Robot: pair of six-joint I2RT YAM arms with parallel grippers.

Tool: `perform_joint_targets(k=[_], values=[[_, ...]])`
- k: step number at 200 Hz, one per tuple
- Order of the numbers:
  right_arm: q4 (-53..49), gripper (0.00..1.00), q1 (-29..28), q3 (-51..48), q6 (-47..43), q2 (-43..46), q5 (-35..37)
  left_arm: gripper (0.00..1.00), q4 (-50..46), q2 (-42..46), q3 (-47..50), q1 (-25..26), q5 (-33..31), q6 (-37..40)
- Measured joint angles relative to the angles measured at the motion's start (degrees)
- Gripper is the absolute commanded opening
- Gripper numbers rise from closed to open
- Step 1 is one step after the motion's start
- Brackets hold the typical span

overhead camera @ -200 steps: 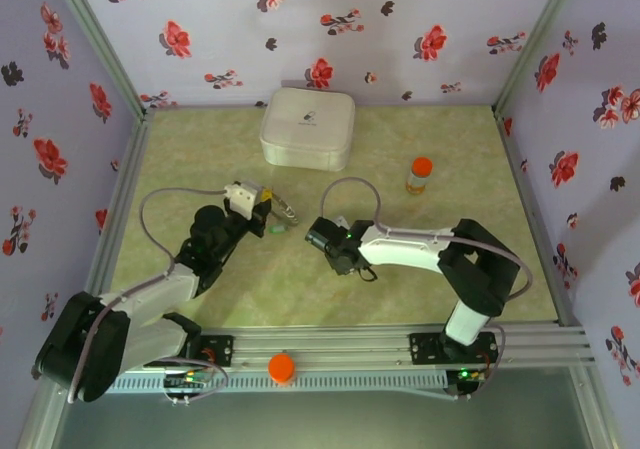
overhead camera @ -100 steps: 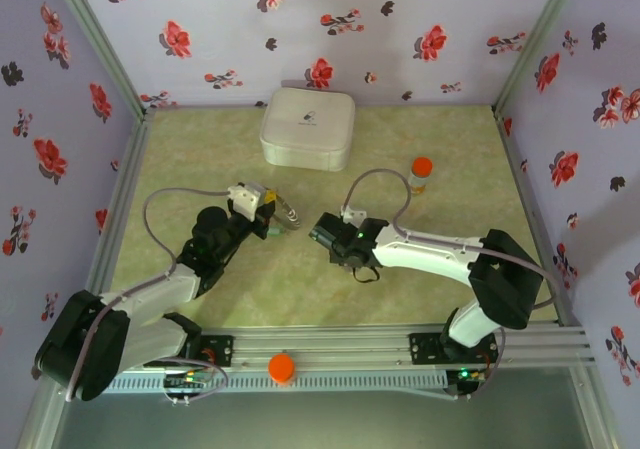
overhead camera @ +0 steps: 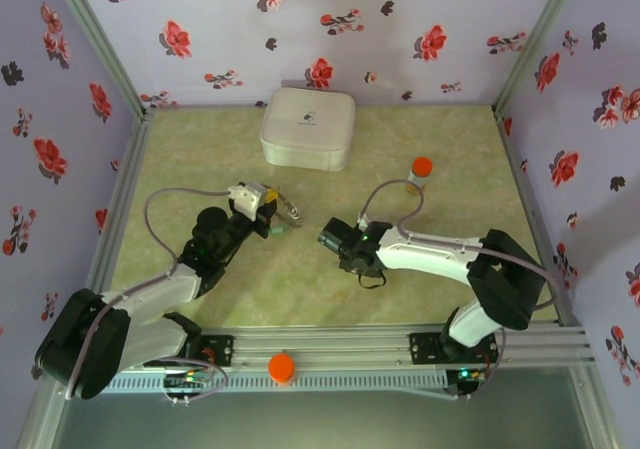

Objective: Put the keys on the keyring

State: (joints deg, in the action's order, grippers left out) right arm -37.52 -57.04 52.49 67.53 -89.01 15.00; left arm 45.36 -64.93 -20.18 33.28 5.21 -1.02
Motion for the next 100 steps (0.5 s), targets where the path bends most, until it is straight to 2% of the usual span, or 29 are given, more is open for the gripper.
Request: perform_joint_targets(k=[43, 100], values=[[5.5, 0.36, 2.1, -3.1, -0.2, -1.5, -3.0, 0.0, 0.0, 0.0, 0.0, 0.2, 0.0, 0.0], [9.4, 0.2, 3.4, -4.6, -0.3, -2.0, -4.6, 0.0, 0.0, -1.5, 0.0, 0.5, 0.0, 0.0]])
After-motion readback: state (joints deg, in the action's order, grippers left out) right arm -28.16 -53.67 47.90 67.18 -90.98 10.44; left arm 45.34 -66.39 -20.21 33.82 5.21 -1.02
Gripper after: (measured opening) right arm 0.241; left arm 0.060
